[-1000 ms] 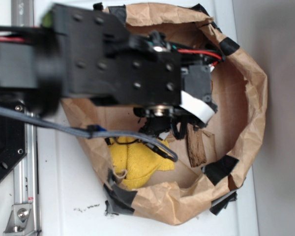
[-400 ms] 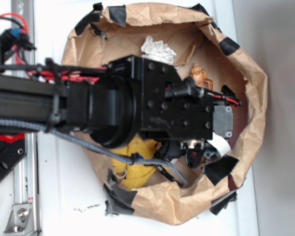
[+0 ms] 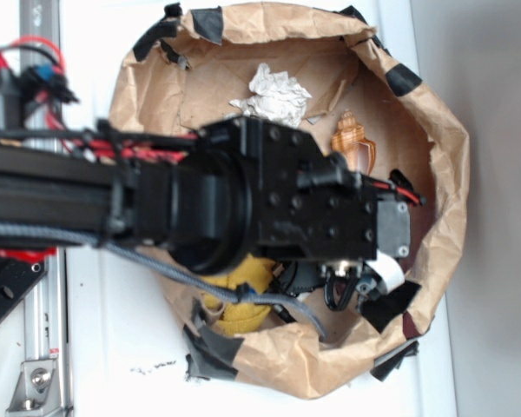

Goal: Grab the wood chip.

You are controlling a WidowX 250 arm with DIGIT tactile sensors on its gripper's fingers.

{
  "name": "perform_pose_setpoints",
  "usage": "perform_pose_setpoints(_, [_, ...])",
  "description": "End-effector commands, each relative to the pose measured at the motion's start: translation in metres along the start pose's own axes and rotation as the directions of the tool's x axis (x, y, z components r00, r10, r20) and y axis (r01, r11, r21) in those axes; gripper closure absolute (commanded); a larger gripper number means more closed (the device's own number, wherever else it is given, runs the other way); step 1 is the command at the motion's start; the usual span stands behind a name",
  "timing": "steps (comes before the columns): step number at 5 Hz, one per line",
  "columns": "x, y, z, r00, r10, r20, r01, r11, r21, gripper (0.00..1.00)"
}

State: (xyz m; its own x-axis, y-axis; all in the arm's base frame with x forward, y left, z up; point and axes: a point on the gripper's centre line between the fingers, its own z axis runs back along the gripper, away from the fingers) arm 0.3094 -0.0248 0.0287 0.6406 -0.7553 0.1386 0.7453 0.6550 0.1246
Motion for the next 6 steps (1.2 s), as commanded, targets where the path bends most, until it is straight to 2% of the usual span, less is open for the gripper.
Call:
perform_pose_setpoints(1, [0.024, -0.010, -0.016, 0.998, -0.052, 0.019, 0.052, 0.998, 0.029, 0.00])
perform_pose_setpoints(2, [0.024, -0.005, -0.021, 1.000, 0.016, -0.003, -0.016, 0.998, 0.054, 1.00])
perform_pose_setpoints(3, [0.022, 0.001, -0.018, 0.999, 0.049, 0.010, -0.050, 0.997, 0.062, 1.00])
perform_pose_setpoints(4, [0.014, 0.020, -0.012, 0.983, 0.181, -0.011, -0.180, 0.982, 0.053, 1.00])
perform_pose_setpoints(5, [0.008, 0.032, -0.004, 0.969, 0.248, -0.001, -0.248, 0.968, 0.037, 1.00])
perform_pose_setpoints(6, [0.000, 0.033, -0.010, 0.956, 0.290, -0.041, -0.290, 0.957, 0.002, 1.00])
